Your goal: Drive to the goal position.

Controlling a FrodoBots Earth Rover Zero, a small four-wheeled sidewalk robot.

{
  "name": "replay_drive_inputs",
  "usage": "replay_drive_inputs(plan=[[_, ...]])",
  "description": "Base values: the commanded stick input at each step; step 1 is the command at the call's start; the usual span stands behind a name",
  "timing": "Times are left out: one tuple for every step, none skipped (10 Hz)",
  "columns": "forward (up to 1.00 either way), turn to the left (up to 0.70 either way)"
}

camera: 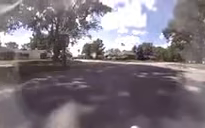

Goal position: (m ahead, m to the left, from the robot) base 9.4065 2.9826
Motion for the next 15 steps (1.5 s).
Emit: replay_drive_inputs(plan=[[0.0, 0.0], [0.0, 0.0], [-0.7, 0.0], [-0.7, 0.0], [-0.7, 0.0], [-0.7, 0.0], [-0.7, 0.0], [-0.7, 0.0], [-0.56, 0.0], [-0.17, 0.0], [0.0, 0.0], [0.0, 0.0], [0.0, 0.0], [0.0, 0.0], [0.0, 0.0]])
